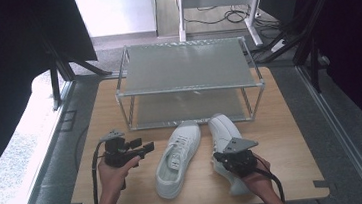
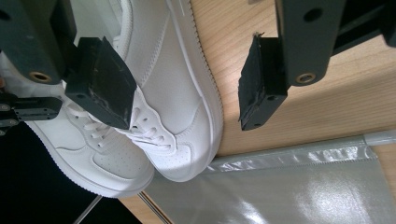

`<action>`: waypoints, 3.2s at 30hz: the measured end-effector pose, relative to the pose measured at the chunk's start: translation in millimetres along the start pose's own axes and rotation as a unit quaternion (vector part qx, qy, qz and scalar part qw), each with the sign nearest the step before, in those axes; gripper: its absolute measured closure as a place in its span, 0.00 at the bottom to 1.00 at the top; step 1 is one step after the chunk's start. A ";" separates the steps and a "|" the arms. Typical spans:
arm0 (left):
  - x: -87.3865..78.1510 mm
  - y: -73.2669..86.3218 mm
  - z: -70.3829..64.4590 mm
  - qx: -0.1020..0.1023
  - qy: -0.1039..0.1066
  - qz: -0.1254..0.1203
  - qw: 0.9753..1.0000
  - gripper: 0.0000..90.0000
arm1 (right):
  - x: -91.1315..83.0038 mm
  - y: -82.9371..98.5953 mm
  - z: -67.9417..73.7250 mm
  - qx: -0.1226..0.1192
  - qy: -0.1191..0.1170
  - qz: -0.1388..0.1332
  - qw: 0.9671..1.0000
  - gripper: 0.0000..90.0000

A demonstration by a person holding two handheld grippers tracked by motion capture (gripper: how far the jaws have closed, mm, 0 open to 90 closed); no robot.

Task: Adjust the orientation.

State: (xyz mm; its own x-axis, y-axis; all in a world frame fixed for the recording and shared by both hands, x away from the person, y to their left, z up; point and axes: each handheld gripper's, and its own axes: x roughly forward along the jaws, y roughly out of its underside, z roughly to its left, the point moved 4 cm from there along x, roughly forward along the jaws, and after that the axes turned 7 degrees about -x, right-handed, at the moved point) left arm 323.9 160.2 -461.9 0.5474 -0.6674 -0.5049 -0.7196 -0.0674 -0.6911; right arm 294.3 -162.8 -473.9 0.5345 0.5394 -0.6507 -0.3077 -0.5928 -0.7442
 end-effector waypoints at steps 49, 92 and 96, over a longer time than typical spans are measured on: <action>0.7 0.7 2.6 -0.009 -0.001 0.001 1.000 0.41 | -51.4 36.9 -78.5 0.077 0.102 -0.001 0.992 1.00; -2.4 -1.0 4.1 -0.013 0.001 -0.003 1.000 0.41 | -40.8 19.3 -43.0 0.108 -0.043 0.037 0.993 0.89; -3.0 -1.4 2.7 -0.012 0.004 -0.004 1.000 0.41 | -37.0 14.3 -33.8 0.096 -0.031 0.040 0.994 0.87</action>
State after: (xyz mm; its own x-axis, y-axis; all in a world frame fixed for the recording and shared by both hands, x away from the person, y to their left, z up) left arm 324.3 164.2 -460.8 0.5506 -0.6719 -0.4953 -0.7252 -0.0913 -0.6824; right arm 296.8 -211.5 -455.4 0.4540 0.5352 -0.7123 -0.4951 -0.5131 -0.7011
